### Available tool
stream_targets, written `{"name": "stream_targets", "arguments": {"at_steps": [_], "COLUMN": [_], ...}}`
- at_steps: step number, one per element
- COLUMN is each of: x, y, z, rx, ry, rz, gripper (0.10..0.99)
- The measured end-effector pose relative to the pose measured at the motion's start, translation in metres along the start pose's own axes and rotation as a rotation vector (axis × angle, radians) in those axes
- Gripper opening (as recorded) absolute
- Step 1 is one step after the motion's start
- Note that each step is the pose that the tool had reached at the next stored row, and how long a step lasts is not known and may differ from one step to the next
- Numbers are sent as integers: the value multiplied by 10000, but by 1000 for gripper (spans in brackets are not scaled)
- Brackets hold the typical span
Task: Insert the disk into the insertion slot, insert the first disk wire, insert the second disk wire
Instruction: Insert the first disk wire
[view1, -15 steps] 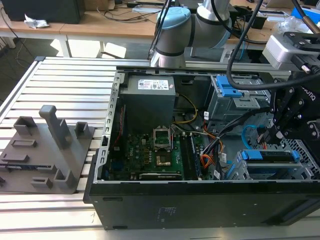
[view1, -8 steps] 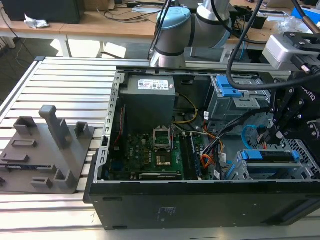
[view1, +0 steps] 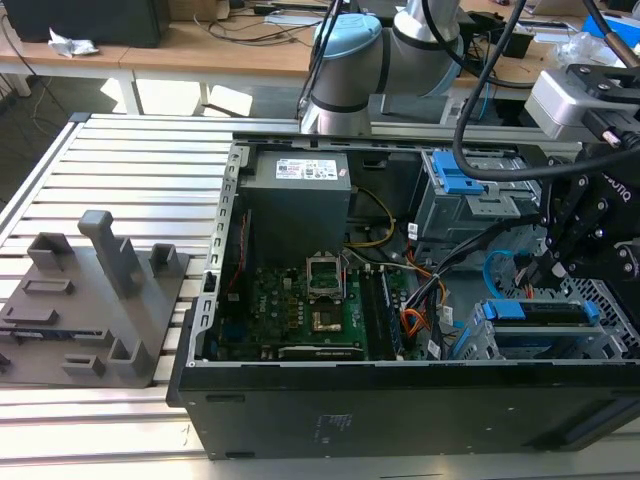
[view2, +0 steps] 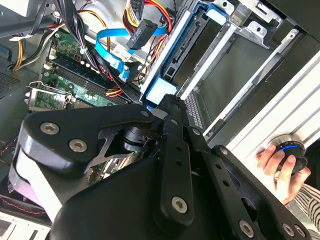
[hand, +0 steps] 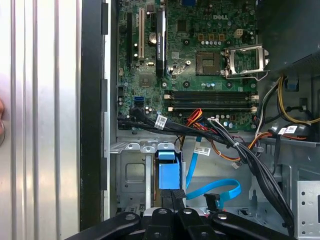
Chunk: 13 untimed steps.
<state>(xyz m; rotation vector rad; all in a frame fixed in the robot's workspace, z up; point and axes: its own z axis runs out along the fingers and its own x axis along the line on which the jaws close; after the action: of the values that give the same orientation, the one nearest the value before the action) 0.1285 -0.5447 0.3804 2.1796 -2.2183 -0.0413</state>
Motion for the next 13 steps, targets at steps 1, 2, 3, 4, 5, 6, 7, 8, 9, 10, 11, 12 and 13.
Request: {"name": "stream_targets", "arguments": {"at_steps": [1,2,3,4,5,6,7,8,9,10,11,12,13], "x": [0,0,0,0,0,-10,-28,-49,-67,-82,-106,-135,-165], "y": [0,0,0,0,0,-15,-55,-101,-133,-154,-181,-207,-228], "z": [0,0,1,1,1,1,-1,-3,-5,-6,-7,-8,-9], "rx": [0,0,0,0,-1,0,0,0,0,0,0,0,0], "ry": [0,0,-1,-1,0,-2,-1,0,3,5,9,11,14], "rz": [1,0,0,1,0,0,0,0,0,1,1,1,0], "gripper": [169,169,235,361,361,361,361,361,361,361,361,361,361]}}
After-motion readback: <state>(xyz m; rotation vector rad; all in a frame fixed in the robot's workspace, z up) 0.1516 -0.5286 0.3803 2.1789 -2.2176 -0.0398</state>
